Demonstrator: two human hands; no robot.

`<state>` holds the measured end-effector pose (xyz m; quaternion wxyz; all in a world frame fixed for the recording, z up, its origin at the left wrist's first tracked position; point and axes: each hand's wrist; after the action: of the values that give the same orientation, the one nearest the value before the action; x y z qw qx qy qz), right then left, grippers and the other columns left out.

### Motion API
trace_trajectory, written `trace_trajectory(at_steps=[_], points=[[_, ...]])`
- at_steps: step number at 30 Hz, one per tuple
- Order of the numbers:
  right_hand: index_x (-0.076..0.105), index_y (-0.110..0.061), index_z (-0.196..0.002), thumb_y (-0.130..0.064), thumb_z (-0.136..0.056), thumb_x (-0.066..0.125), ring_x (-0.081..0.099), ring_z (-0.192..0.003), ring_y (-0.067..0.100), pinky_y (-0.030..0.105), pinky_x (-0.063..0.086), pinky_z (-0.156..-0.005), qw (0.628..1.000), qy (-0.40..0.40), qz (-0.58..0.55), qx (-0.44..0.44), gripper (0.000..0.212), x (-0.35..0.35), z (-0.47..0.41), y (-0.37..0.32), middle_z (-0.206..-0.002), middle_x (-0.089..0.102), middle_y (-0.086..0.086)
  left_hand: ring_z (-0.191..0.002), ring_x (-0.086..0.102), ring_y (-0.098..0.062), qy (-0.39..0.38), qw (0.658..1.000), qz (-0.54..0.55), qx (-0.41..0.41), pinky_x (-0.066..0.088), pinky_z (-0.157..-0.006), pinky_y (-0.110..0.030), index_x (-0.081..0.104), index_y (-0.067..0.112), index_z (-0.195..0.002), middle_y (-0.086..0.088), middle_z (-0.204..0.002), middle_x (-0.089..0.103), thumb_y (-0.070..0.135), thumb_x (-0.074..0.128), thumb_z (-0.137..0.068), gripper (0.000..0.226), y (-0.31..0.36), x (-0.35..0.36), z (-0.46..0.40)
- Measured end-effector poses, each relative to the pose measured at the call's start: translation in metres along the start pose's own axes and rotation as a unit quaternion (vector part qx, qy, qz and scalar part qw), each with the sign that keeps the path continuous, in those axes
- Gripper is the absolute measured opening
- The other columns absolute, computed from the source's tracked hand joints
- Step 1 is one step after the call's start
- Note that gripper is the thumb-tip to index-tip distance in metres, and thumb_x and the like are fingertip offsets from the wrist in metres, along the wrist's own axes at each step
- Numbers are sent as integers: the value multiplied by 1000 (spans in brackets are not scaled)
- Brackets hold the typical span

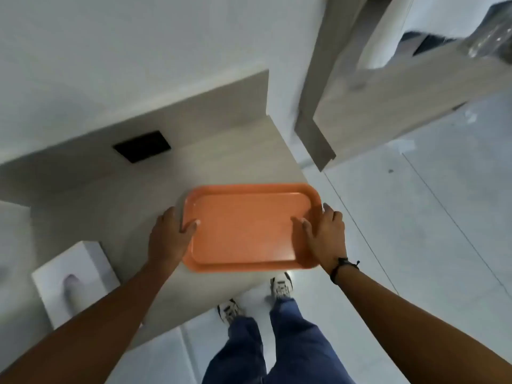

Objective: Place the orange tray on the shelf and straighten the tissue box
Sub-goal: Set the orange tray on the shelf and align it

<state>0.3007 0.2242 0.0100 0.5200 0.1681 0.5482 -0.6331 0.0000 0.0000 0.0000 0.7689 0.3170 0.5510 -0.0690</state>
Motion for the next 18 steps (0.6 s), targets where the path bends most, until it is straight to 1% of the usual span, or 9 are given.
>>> trace_trajectory(at_steps=[1,2,5,7,8,9,11,13,18], points=[[43,-3,-157,-57,-104,67,56,-134,43,52,49,-112,1000,15,-16,16,80,6,-2,6,-150,53,24,-106,68,-46,4,1000,12,-4,53,-85,-51,63,8,-110,-21,-107,71,46,81,-92,45,-4,7,1],[46,-3,-154,-52,-105,68,57,-133,43,52,50,-111,998,26,-34,39,73,8,-5,5,-149,54,23,-100,69,-45,15,1000,22,-17,52,-82,-49,63,10,-104,-19,-100,72,44,80,-94,39,-4,10,0],[55,-3,-141,-39,-109,65,65,-122,40,45,54,-98,993,29,-76,82,48,16,-10,10,-141,61,20,-92,71,-44,28,996,60,-61,47,-76,-43,69,10,-105,-10,-87,71,39,77,-98,31,-9,21,5],[59,-2,-130,-34,-112,60,68,-114,39,48,57,-96,992,32,-85,92,36,22,-13,12,-131,67,20,-82,68,-41,42,994,81,-61,39,-71,-37,68,10,-97,0,-75,60,37,73,-101,28,-8,27,9],[60,-1,-126,-32,-113,58,68,-112,39,51,58,-97,992,35,-79,93,33,24,-13,11,-127,69,20,-78,66,-39,43,993,91,-68,37,-70,-36,66,9,-92,1,-73,57,37,72,-102,30,-7,29,11],[60,0,-124,-30,-114,57,69,-111,39,51,59,-96,992,39,-75,95,32,28,-16,11,-124,70,20,-75,65,-39,48,991,97,-74,37,-69,-36,65,7,-90,-2,-72,58,36,70,-103,32,-8,32,11],[61,1,-122,-28,-115,55,69,-109,40,45,56,-90,993,49,-63,92,30,33,-19,10,-121,70,21,-75,65,-40,57,989,111,-86,42,-67,-40,66,3,-91,-14,-77,66,34,69,-105,34,-10,34,14],[61,2,-121,-28,-115,55,69,-107,41,45,55,-90,994,52,-56,79,31,36,-20,4,-119,71,22,-76,66,-39,67,985,124,-98,48,-70,-43,67,1,-92,-20,-83,71,33,68,-106,35,-11,34,22],[62,2,-119,-26,-115,54,68,-109,43,54,59,-97,999,17,-29,20,29,48,-31,-22,-119,70,24,-74,61,-29,114,971,156,-140,41,-69,-33,67,4,-93,-13,-83,69,31,65,-108,31,-27,26,45]])
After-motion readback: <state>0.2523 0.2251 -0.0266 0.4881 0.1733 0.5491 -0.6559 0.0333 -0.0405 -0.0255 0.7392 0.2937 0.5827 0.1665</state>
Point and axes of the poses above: each hand's wrist, its own z-axis away from the middle knuckle, its own x-axis out of the palm, y = z × x
